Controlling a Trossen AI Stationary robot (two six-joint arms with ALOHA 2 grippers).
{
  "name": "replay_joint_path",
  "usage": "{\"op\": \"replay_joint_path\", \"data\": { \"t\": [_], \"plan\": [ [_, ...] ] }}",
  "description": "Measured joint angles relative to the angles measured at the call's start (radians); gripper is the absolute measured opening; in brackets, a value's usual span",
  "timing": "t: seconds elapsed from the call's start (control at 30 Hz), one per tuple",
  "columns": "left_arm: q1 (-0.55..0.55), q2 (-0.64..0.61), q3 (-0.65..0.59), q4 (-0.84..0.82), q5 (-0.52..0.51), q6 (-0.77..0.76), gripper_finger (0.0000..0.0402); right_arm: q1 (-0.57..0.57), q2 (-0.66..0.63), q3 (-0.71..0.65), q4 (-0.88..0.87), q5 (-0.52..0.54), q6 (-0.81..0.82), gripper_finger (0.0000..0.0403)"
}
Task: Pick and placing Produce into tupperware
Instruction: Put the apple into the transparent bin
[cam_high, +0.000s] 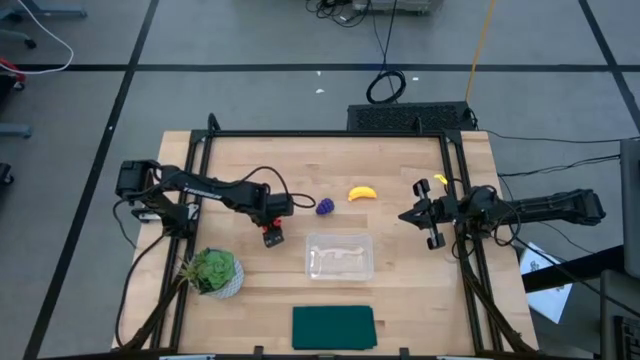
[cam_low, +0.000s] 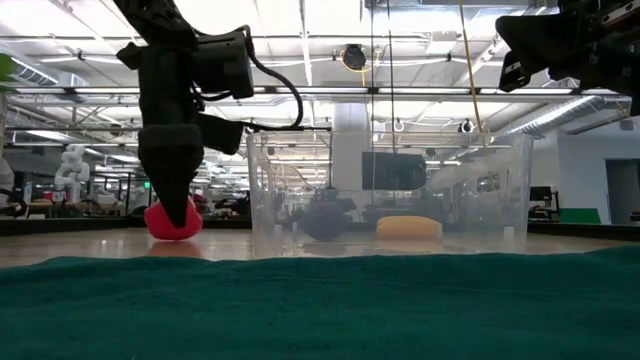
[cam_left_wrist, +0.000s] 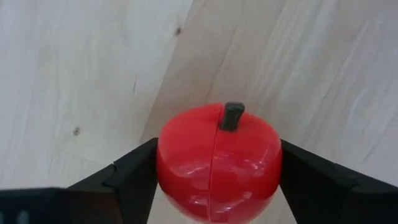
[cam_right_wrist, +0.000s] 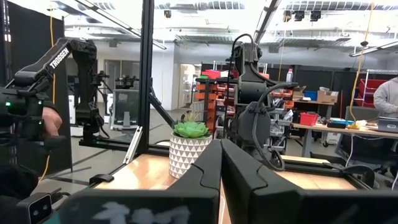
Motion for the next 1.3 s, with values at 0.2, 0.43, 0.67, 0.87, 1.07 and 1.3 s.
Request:
{"op": "replay_joint_path", "data": {
  "t": [0.2, 0.43, 0.67, 0.87, 1.07, 1.3],
  "plan": [
    [0.003, -0.016, 0.054, -0.035, -0.007, 0.029, 0.0274, 0.000, 0.000, 0.000, -0.003, 0.000, 0.000, 0.0000],
    [0.017, -0.025, 0.146, -0.117, -0.011, 0.067, 0.0268, 0.000, 0.000, 0.000, -0.003, 0.000, 0.000, 0.0000],
    [0.016, -0.026, 0.214, -0.155, -0.012, 0.131, 0.0282, 0.000, 0.000, 0.000, -0.003, 0.000, 0.000, 0.0000],
    [0.014, -0.025, 0.244, -0.164, -0.006, 0.188, 0.0264, 0.000, 0.000, 0.000, -0.003, 0.000, 0.000, 0.0000],
    [0.000, -0.025, 0.293, -0.202, -0.004, 0.231, 0.0276, 0.000, 0.000, 0.000, -0.003, 0.000, 0.000, 0.0000],
    [-0.001, -0.043, 0.409, -0.280, -0.020, 0.272, 0.0269, 0.000, 0.000, 0.000, -0.003, 0.000, -0.005, 0.0000]
  ]
}}
